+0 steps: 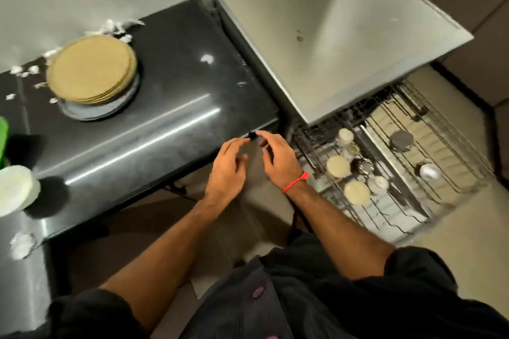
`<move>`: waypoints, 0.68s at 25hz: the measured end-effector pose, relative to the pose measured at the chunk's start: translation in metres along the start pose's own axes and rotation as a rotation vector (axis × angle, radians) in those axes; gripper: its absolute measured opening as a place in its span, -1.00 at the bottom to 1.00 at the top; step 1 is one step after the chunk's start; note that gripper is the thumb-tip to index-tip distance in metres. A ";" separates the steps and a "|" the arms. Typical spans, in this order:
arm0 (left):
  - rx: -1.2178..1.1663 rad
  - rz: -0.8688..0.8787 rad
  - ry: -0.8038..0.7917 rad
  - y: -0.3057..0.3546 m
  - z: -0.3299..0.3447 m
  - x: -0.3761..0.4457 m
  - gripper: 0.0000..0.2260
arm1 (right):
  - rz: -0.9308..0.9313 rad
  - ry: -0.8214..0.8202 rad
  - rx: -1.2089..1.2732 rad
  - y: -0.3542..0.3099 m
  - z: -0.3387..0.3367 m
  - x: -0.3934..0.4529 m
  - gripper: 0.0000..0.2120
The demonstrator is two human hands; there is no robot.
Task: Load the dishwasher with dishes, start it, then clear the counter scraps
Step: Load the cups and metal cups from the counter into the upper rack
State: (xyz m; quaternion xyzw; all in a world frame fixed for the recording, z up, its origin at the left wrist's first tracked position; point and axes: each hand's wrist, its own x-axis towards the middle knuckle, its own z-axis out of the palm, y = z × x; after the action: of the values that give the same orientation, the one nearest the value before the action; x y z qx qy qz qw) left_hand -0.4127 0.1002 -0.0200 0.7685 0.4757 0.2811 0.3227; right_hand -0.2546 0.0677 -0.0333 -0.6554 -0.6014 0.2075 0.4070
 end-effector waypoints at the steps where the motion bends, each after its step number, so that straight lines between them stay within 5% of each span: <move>1: -0.012 -0.031 0.047 -0.010 -0.019 -0.008 -0.66 | -0.038 -0.038 0.024 -0.017 0.014 0.007 -0.56; 10: 0.021 -0.351 0.475 -0.064 -0.131 -0.028 -0.66 | -0.239 -0.408 0.206 -0.106 0.125 0.081 -0.53; 17: 0.138 -0.597 0.890 -0.095 -0.211 -0.058 -0.66 | -0.403 -0.869 0.255 -0.186 0.206 0.119 -0.41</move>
State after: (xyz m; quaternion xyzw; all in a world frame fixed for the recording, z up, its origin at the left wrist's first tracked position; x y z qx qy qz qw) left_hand -0.6438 0.1276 0.0341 0.4258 0.7816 0.4436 0.1047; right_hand -0.5036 0.2300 0.0183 -0.3240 -0.8000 0.4509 0.2276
